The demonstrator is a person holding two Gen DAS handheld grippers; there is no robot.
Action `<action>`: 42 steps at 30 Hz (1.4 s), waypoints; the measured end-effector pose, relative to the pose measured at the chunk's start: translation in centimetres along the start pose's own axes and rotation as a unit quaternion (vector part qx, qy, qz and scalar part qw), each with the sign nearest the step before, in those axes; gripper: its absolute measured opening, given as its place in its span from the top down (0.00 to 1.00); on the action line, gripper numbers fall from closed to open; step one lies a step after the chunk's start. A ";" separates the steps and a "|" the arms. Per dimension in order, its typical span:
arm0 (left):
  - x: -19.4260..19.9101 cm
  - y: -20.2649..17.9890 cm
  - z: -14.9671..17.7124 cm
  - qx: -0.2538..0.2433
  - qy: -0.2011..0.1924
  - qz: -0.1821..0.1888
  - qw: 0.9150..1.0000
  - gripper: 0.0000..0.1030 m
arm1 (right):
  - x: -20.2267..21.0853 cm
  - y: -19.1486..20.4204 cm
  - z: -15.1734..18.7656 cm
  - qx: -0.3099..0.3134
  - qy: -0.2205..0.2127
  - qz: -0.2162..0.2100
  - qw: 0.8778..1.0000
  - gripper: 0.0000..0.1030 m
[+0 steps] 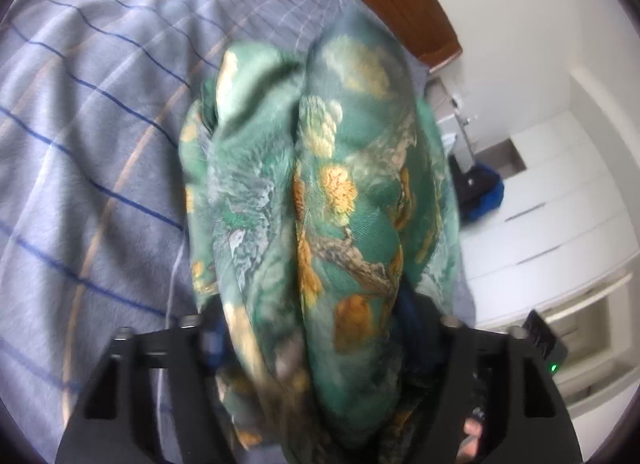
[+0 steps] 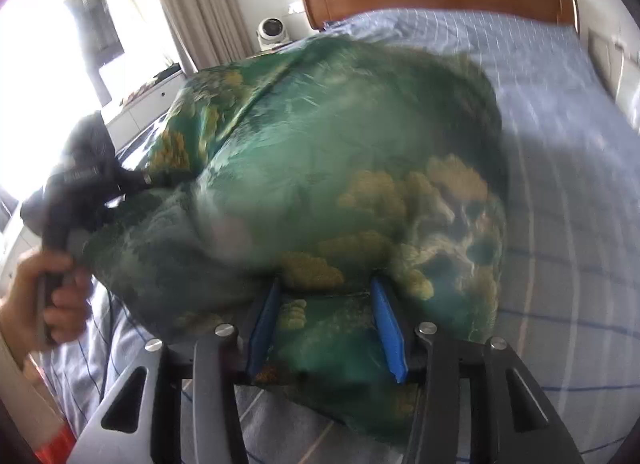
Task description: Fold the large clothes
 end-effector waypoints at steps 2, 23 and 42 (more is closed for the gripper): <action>2.0 -0.1 0.1 -0.002 -0.015 -0.013 1.000 0.08 | 2.0 0.5 -0.1 0.009 -0.010 -0.001 1.000 0.33; 11.7 -2.5 5.6 -0.127 -0.108 -0.118 0.979 0.05 | 15.0 -7.1 8.7 -0.118 -0.051 0.021 0.991 0.00; -2.8 3.0 -2.9 0.044 0.115 -0.023 0.992 0.00 | -4.3 -12.6 -1.2 -0.288 0.069 -0.241 0.924 0.00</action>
Point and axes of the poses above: each gripper's, at about its wrist camera, not at the fingertips, and x roughly against the way its jaws point, y to its left, z to its underside, the point moved 3 cm from there along -x, roughly the way its jaws point, and after that the axes turned 3 degrees about x, right-handed, at the moved point
